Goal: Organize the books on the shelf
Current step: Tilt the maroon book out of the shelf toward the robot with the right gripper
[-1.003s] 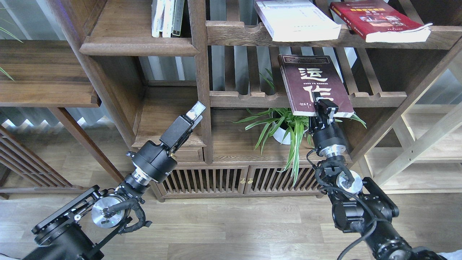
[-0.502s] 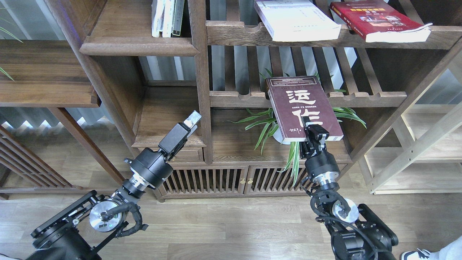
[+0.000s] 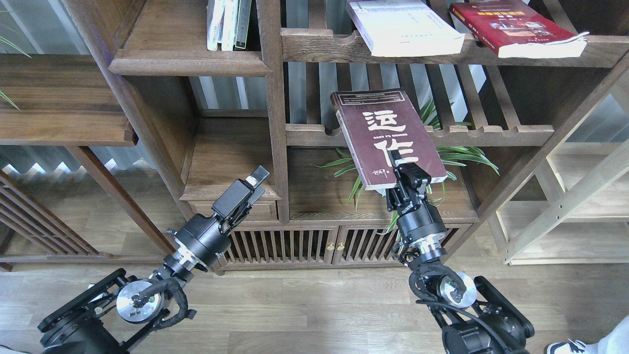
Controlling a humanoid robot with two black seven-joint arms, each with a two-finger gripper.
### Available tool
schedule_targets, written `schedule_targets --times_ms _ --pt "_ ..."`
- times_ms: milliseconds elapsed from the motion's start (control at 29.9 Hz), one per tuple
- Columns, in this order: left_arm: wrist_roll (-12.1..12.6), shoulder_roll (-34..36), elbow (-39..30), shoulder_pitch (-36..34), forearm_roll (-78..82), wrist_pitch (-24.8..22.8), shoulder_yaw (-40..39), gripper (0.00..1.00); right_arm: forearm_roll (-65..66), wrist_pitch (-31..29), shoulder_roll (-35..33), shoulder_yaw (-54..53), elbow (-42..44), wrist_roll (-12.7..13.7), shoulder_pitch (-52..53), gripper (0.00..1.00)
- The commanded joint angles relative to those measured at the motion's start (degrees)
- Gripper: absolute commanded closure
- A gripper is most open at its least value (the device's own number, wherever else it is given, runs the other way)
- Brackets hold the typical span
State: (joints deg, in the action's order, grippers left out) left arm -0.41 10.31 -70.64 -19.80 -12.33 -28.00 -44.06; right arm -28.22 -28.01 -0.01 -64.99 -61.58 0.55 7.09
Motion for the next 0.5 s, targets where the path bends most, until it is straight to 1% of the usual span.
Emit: schedule_targets --times_ms 0,167,234,334,401,468 --pt "-0.03 -0.2 0.41 -0.24 -2.95 0.0 -0.32 0.01 0.0 0.01 0.01 2.32 -2.75 0.06 -1.11 0.97" --pt "0.5 -0.11 -0.38 0.28 -7.35 0.0 0.56 0.01 0.09 0.01 0.01 4.79 -3.02 0.06 -1.38 0.97" --pt "1.81 0.15 -0.38 0.37 -7.44 0.0 0.56 0.01 0.09 0.01 0.01 5.49 -3.11 0.06 -1.55 0.97" --pt "4.45 0.15 -0.38 1.33 -8.49 0.0 0.47 0.02 0.09 0.01 0.01 6.81 -3.63 0.06 -1.9 0.97" --pt "4.98 0.15 -0.38 1.6 -9.72 0.0 0.47 0.02 0.09 0.01 0.01 7.16 -3.72 0.15 -1.99 0.97" --pt "4.98 0.41 -0.38 1.86 -10.61 0.0 0.38 0.02 0.09 0.01 0.01 7.16 -3.72 0.15 -1.99 0.97"
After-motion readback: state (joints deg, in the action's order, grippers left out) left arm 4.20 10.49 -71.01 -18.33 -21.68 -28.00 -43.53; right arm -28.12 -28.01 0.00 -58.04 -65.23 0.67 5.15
